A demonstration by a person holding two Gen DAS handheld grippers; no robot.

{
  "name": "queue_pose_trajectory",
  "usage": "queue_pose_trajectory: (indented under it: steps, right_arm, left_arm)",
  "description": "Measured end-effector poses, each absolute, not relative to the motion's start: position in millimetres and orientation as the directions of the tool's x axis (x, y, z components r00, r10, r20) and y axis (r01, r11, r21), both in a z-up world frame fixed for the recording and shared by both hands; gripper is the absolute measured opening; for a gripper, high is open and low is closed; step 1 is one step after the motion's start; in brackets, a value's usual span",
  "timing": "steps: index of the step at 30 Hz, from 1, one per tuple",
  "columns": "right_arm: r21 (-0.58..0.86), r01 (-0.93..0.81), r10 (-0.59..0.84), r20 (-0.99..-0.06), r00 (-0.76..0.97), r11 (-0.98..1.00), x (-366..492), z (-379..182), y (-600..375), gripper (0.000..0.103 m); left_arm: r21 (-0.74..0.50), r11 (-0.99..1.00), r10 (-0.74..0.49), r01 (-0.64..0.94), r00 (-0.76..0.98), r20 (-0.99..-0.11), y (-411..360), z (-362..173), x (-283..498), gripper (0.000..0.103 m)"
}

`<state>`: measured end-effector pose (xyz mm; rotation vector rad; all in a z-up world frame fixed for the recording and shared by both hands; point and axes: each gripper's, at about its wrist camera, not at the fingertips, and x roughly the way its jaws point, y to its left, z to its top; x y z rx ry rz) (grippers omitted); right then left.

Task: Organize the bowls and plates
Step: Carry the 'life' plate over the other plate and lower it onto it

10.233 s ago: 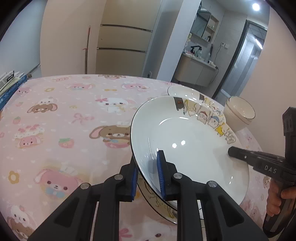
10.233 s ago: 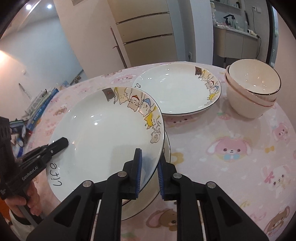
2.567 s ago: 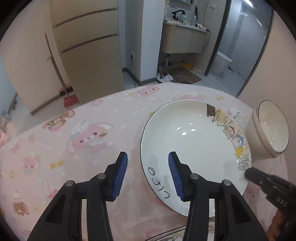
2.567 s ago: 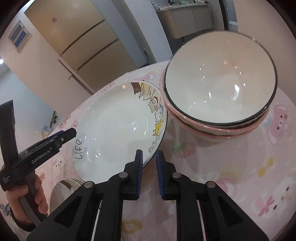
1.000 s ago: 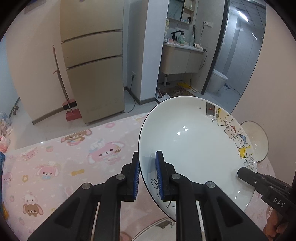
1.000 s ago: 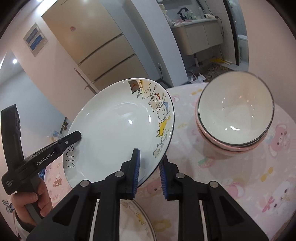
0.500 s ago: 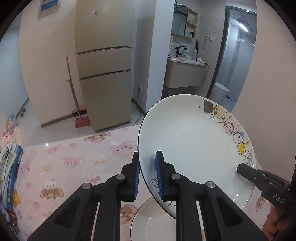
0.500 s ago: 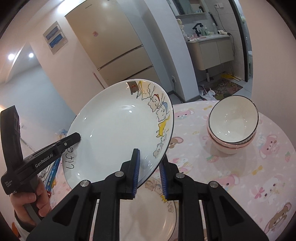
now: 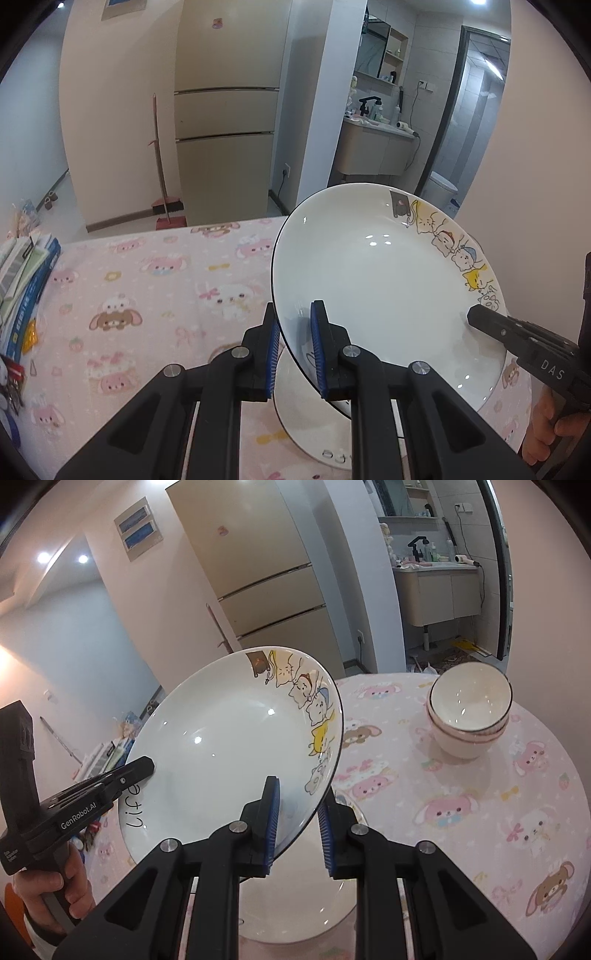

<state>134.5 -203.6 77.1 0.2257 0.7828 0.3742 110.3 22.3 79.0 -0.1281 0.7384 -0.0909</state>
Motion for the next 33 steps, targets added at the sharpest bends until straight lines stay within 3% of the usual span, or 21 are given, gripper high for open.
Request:
queue_pose_trajectory:
  steps: [15, 33]
  right_arm:
    - [0.304, -0.234, 0.383, -0.702, 0.600, 0.924, 109.7, 30.4, -198.8, 0.019]
    - [0.272, -0.225, 0.353, -0.744, 0.568, 0.936, 103.7, 6.1, -195.5, 0.019]
  left_arm:
    - [-0.176, 0.984, -0.142, 0.023, 0.697, -0.703, 21.7, 17.4, 76.3, 0.018]
    - [-0.184, 0.983, -0.142, 0.007, 0.665, -0.733, 19.8, -16.4, 73.4, 0.018]
